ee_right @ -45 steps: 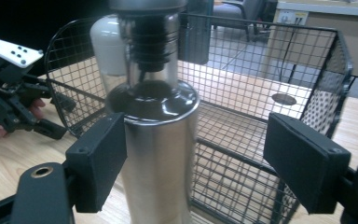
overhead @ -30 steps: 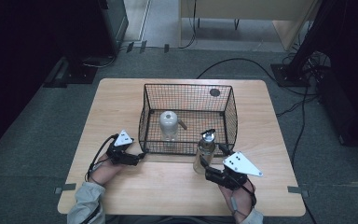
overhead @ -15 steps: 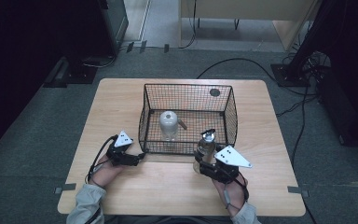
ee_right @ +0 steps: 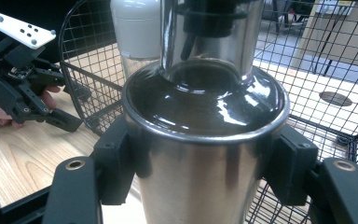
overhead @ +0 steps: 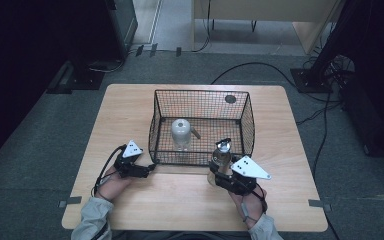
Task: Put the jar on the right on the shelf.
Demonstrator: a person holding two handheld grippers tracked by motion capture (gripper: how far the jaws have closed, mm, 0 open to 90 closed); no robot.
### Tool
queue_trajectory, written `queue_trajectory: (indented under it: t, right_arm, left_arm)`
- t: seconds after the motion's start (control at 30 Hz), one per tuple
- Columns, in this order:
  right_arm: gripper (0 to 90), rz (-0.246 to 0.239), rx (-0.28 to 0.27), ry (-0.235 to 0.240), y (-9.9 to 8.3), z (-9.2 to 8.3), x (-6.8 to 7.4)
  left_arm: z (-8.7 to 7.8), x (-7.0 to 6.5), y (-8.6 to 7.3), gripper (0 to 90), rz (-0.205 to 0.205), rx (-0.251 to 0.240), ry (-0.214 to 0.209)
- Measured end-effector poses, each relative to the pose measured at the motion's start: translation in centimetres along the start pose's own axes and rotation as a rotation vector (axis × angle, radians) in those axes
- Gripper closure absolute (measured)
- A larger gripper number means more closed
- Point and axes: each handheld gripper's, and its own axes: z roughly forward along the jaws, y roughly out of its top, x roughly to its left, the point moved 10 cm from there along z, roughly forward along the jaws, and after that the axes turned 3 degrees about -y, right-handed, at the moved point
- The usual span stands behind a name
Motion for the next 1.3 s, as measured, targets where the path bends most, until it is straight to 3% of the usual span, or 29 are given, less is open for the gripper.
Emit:
queue_trajectory:
  t: [0.2, 0.57, 1.0, 1.17, 1.3]
  right_arm:
    - [35.4, -0.013, -0.038, 0.006, 1.0, -0.7, 0.0]
    - [35.5, -0.099, -0.125, 0.011, 3.9, -2.9, 0.8]
    - [35.5, -0.189, -0.298, 0.006, 9.6, -6.3, 1.6]
    - [35.5, -0.21, -0.336, -0.006, 11.0, -6.6, 1.4]
    - [35.5, -0.224, -0.363, -0.021, 12.2, -5.6, 0.6]
  left_arm:
    - [0.0, 0.0, 0.0, 17.4, 0.0, 0.0, 0.0]
    - [0.0, 0.0, 0.0, 17.4, 0.001, 0.0, 0.0]
    - [-0.1, -0.1, -0.1, 17.4, -0.012, -0.004, 0.014]
    - [-0.2, -0.1, -0.2, 17.4, -0.019, -0.006, 0.019]
    - [-0.3, -0.1, -0.2, 17.4, -0.025, -0.008, 0.025]
